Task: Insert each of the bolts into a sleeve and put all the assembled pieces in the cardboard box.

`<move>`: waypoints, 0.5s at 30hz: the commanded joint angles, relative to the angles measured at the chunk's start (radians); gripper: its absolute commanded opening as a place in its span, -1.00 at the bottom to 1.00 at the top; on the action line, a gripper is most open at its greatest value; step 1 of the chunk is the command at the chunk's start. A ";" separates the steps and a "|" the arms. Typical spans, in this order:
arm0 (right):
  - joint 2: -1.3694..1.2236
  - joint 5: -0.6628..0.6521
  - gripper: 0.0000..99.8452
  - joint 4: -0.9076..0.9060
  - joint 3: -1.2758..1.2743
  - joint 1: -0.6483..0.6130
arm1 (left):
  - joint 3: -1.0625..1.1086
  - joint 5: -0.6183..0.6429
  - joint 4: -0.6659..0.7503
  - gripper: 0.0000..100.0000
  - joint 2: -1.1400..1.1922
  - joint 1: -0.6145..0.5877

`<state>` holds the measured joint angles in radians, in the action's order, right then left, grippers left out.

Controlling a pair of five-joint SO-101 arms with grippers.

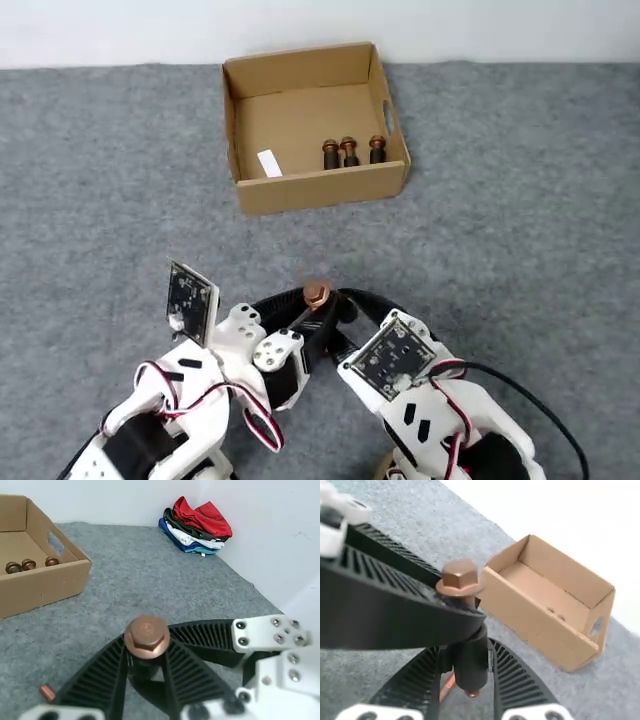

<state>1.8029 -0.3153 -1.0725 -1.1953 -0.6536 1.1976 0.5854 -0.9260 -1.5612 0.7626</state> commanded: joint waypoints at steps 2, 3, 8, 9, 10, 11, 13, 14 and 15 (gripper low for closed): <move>0.005 -0.012 -0.98 0.065 0.014 0.015 | 0.044 0.009 -0.015 -0.98 0.011 0.021; 0.005 -0.011 -0.98 0.065 0.014 0.015 | 0.054 0.008 -0.017 -0.98 0.011 0.021; 0.005 -0.011 -0.98 0.065 0.014 0.015 | 0.097 0.002 -0.018 -0.76 0.011 0.021; 0.005 -0.011 -0.98 0.065 0.014 0.015 | 0.105 -0.017 -0.018 -0.67 0.011 0.021; 0.005 -0.011 -0.98 0.064 0.014 0.015 | 0.113 -0.035 -0.018 -0.61 0.011 0.020; 0.005 -0.011 -0.98 0.062 0.012 0.015 | 0.117 -0.046 -0.018 -0.55 0.011 0.015; 0.005 -0.011 -0.98 0.058 0.012 0.015 | 0.108 -0.052 -0.037 -0.50 0.008 0.011; 0.005 -0.011 -0.98 0.058 0.008 0.015 | 0.096 -0.052 -0.049 -0.50 0.005 0.008; 0.005 -0.011 -0.98 0.058 0.003 0.015 | 0.079 -0.052 -0.063 -0.50 0.009 -0.002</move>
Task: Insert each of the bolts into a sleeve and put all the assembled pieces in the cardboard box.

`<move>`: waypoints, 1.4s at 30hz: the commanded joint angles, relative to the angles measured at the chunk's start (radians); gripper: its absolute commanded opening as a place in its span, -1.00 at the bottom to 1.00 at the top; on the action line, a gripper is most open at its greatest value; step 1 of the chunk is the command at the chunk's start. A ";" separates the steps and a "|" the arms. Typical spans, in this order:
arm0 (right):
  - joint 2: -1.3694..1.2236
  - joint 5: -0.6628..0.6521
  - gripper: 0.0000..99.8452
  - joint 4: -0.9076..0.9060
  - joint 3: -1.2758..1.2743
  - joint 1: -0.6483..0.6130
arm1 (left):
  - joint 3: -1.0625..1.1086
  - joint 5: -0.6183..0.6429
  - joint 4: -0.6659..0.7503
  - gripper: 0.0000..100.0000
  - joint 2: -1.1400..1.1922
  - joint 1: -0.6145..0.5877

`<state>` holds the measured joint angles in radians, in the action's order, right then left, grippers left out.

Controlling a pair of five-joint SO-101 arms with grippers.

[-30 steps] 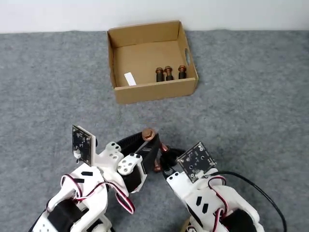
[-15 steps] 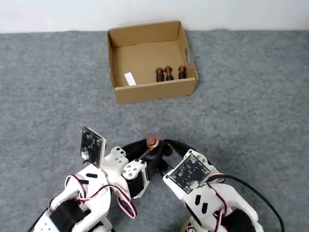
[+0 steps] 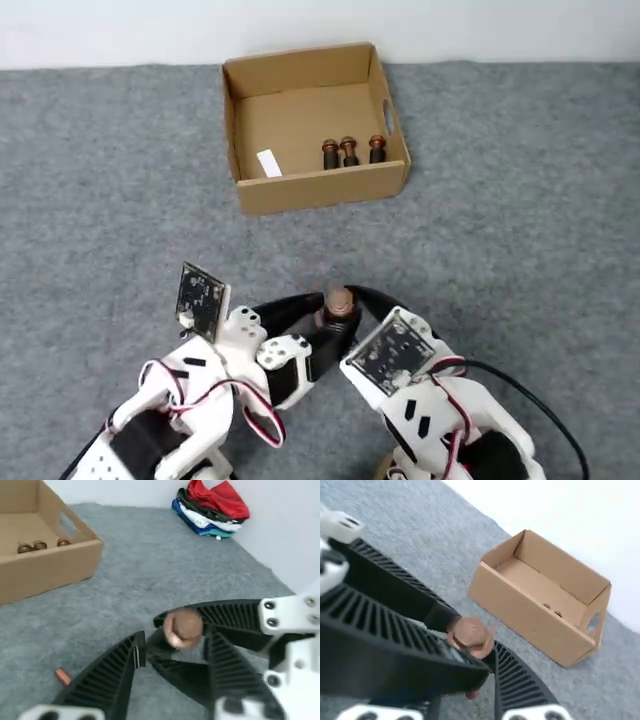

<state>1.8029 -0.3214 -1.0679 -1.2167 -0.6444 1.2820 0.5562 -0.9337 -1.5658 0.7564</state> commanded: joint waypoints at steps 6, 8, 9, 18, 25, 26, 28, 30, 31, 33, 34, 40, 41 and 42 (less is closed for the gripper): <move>0.007 0.002 -0.98 0.056 0.000 0.007 | -0.145 -0.063 -0.163 -0.49 0.015 -0.058; 0.007 0.002 -0.98 0.059 -0.012 0.007 | -0.199 -0.072 -0.193 -0.49 0.015 -0.086; 0.007 0.003 -0.98 0.059 -0.017 0.007 | -0.226 -0.083 -0.206 -0.50 0.015 -0.101; 0.007 0.092 -0.98 0.050 -0.037 0.054 | -0.311 -0.224 -0.236 -0.99 0.006 -0.397; 0.005 0.282 -0.98 0.048 -0.035 0.317 | -0.136 -0.339 -0.236 -0.99 0.006 -0.657; 0.004 0.308 -0.98 0.048 -0.034 0.349 | -0.093 -0.339 -0.236 -0.99 0.006 -0.677; 0.004 0.351 -0.98 0.028 -0.031 0.397 | -0.015 -0.339 -0.224 -0.99 0.006 -0.704; 0.004 0.384 -0.98 -0.018 -0.029 0.426 | 0.068 -0.338 -0.175 -0.99 0.006 -0.724; 0.004 0.402 -0.98 -0.044 -0.029 0.435 | 0.108 -0.338 -0.144 -0.99 0.006 -0.732; 0.002 0.440 -0.98 -0.087 -0.012 0.441 | 0.189 -0.339 -0.069 -0.99 0.006 -0.743; -0.001 0.456 -0.98 -0.099 0.003 0.438 | 0.232 -0.339 -0.029 -0.99 0.006 -0.743; -0.202 0.470 -0.98 -0.113 0.161 0.438 | 0.410 -0.336 0.138 -0.99 0.009 -0.740; -0.263 0.471 -0.98 -0.111 0.203 0.437 | 0.409 -0.338 0.132 -0.99 0.008 -0.741; -0.328 0.471 -0.98 -0.105 0.247 0.437 | 0.409 -0.338 0.129 -0.99 0.008 -0.741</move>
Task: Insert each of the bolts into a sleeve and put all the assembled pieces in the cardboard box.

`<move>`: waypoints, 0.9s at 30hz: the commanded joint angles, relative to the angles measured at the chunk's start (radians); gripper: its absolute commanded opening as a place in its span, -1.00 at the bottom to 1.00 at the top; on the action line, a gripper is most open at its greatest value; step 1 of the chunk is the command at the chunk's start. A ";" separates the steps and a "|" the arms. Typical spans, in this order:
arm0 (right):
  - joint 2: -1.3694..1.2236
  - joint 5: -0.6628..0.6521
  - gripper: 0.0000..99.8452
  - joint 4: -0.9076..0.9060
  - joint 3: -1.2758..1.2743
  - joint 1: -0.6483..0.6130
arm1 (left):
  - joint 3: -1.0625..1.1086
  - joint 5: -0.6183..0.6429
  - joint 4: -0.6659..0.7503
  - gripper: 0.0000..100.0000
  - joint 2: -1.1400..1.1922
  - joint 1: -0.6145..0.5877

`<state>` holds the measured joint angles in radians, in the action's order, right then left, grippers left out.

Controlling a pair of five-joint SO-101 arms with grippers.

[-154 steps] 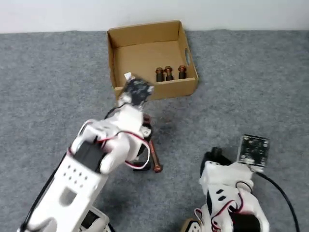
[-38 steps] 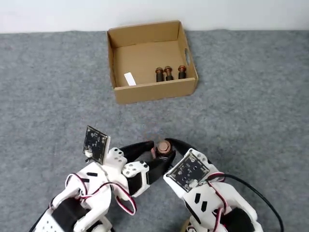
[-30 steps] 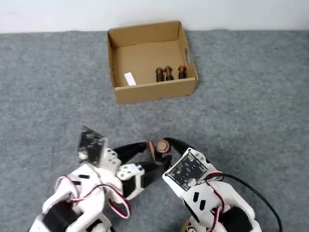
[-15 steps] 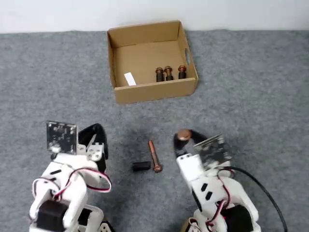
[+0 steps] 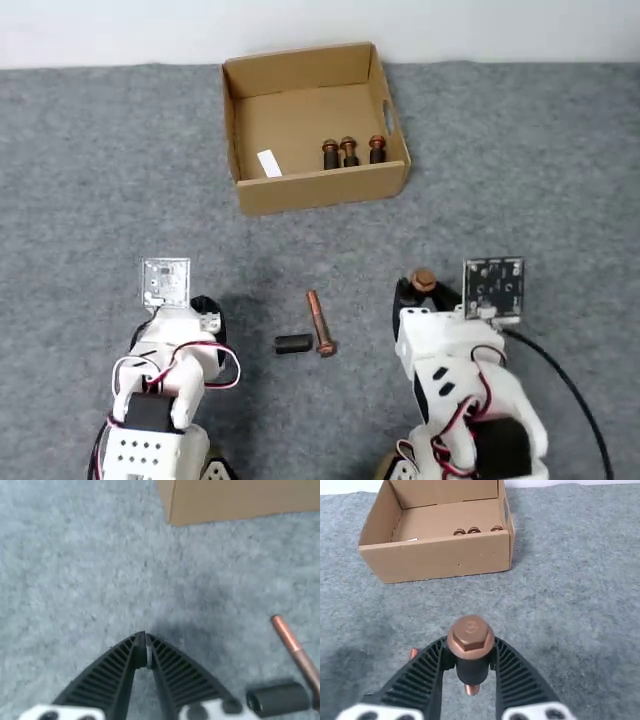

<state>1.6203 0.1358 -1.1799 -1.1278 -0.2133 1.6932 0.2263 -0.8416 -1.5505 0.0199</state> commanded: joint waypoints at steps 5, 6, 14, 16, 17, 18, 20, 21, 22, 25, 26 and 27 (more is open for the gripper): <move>-0.490 0.015 -0.98 0.074 0.402 0.008 | -0.002 -0.009 0.031 -0.99 -0.002 0.000; -0.555 0.015 -0.98 0.110 0.450 0.008 | -0.002 -0.009 0.031 -0.99 0.000 0.000; -1.050 0.009 -0.98 0.432 0.760 0.004 | -0.002 -0.009 0.031 -0.99 0.000 -0.005; -1.162 0.011 -0.98 0.499 0.827 0.002 | -0.002 -0.006 0.021 -0.99 -0.005 -0.005; -1.218 0.012 -0.98 0.532 0.862 -0.001 | -0.002 -0.005 0.018 -0.99 -0.008 -0.005; -1.270 0.011 -0.98 0.559 0.893 -0.012 | -0.002 -0.005 0.018 -0.99 -0.008 -0.005; -1.369 0.009 -0.98 0.601 0.954 -0.030 | -0.002 -0.005 0.018 -0.99 -0.008 -0.006; -1.420 0.009 -0.98 0.616 0.985 -0.044 | -0.002 -0.005 0.018 -0.99 -0.008 -0.006; -1.468 0.008 -0.98 0.628 1.016 -0.059 | -0.002 -0.005 0.018 -0.99 -0.008 -0.006; -1.613 0.008 -0.98 0.644 1.114 -0.096 | -0.002 -0.005 0.018 -0.99 -0.008 -0.006; -1.662 0.006 -0.98 0.644 1.149 -0.105 | -0.002 -0.005 0.018 -0.99 -0.008 -0.009; -1.712 0.006 -0.98 0.644 1.183 -0.111 | -0.002 -0.005 0.021 -0.99 -0.008 -0.021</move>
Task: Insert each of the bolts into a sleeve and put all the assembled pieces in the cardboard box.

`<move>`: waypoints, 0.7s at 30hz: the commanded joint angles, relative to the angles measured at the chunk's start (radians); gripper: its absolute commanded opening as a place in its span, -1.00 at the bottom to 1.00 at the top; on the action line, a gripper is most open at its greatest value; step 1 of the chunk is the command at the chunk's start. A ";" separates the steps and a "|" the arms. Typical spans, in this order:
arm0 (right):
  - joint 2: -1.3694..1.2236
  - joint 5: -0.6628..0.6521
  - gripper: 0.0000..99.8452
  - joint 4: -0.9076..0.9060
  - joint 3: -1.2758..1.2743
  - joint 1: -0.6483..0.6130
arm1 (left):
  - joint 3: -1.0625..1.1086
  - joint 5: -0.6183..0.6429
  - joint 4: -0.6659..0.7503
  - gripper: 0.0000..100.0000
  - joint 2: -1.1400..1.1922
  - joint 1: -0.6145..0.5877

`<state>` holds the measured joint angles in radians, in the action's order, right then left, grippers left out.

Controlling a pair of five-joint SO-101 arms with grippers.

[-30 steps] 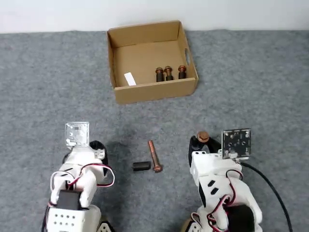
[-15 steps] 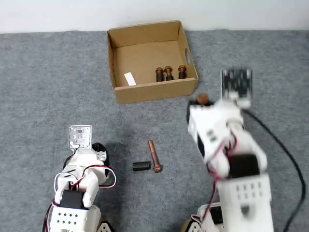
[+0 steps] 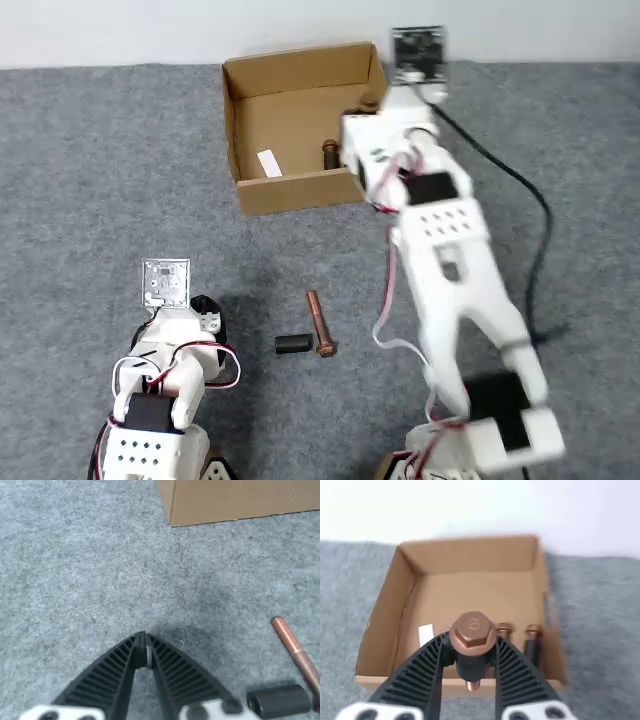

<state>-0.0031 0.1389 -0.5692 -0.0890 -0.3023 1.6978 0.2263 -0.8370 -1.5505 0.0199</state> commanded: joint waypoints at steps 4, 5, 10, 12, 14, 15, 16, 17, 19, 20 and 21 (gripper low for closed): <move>-0.274 -0.052 -0.98 0.033 0.298 -0.031 | -0.007 -0.003 0.020 -0.99 -0.008 -0.049; -0.318 -0.080 -0.98 0.033 0.336 -0.031 | -0.007 -0.003 0.020 -0.99 -0.008 -0.049; -0.518 -0.160 -0.98 0.024 0.497 -0.031 | -0.007 -0.003 0.020 -0.99 -0.008 -0.046; -0.578 -0.176 -0.98 0.022 0.529 -0.033 | -0.007 -0.003 0.020 -0.99 -0.008 -0.046; -0.625 -0.198 -0.98 0.022 0.542 -0.039 | -0.007 -0.003 0.020 -0.99 -0.008 -0.046; -0.642 -0.212 -0.98 0.013 0.542 -0.042 | -0.007 -0.003 0.020 -0.99 -0.008 -0.046; -0.659 -0.224 -0.98 -0.007 0.542 -0.047 | -0.007 -0.003 0.020 -0.99 -0.008 -0.046; -0.673 -0.232 -0.98 -0.033 0.542 -0.050 | -0.007 -0.003 0.020 -0.99 -0.008 -0.046; -0.694 -0.233 -0.97 -0.093 0.542 -0.062 | -0.007 -0.003 0.020 -0.99 -0.008 -0.046; -0.700 -0.233 -0.97 -0.127 0.543 -0.067 | -0.007 -0.003 0.020 -0.99 -0.008 -0.046; -0.705 -0.233 -0.95 -0.150 0.543 -0.070 | -0.007 -0.003 0.020 -0.99 -0.008 -0.046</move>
<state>-0.7089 -0.0806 -0.6460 0.4112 -0.3498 1.6978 0.2263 -0.8370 -1.5505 -0.0199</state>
